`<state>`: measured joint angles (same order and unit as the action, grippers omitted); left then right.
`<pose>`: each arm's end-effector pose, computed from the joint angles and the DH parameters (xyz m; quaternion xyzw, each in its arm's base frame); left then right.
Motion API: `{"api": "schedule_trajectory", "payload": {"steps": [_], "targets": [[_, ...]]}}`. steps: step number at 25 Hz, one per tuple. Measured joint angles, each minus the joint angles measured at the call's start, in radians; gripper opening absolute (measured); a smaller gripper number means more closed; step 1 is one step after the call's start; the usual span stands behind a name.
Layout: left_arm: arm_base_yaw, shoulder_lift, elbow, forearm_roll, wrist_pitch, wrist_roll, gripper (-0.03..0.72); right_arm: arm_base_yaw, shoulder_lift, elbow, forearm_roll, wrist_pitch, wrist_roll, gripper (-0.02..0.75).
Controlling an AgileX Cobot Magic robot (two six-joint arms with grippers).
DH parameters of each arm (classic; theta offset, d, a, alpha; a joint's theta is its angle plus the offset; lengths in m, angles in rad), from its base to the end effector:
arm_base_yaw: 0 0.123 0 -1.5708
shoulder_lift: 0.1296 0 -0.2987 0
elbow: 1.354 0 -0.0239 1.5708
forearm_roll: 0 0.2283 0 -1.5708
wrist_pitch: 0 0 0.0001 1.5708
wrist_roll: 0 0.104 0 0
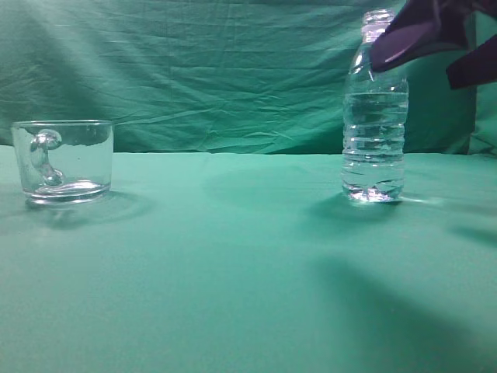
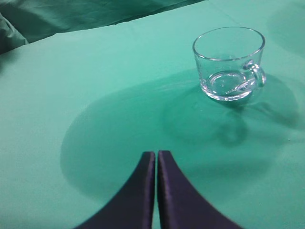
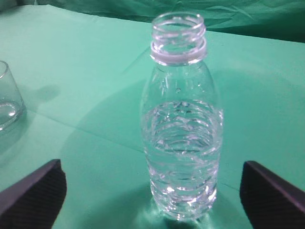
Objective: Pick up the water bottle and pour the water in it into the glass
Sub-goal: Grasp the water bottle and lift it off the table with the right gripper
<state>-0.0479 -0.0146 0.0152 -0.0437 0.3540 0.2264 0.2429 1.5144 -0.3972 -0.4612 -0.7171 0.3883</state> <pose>0.0288 -0.0030 0.1733 0.0971 0.7890 0.0357 0.6056 0.2379 0.0903 0.2017 -0.1699 0.8017 0.1969 0.5382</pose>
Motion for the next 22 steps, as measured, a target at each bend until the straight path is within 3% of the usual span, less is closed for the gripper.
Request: {"api": "schedule_trajectory", "payload": {"steps": [5,18,19,22], "targets": [[0.0,0.0,0.0,0.0,0.0,0.0,0.0,0.0,0.151,-0.052,0.018,-0.123,0.0,0.644],[0.0,0.0,0.0,0.0,0.0,0.0,0.0,0.0,0.412,-0.215,0.09,-0.242,-0.013,0.644],[0.0,0.0,0.0,0.0,0.0,0.0,0.0,0.0,0.42,-0.223,0.088,-0.256,-0.021,0.596],[0.0,0.0,0.0,0.0,0.0,0.0,0.0,0.0,0.44,-0.242,0.086,-0.288,-0.044,0.596]]}}
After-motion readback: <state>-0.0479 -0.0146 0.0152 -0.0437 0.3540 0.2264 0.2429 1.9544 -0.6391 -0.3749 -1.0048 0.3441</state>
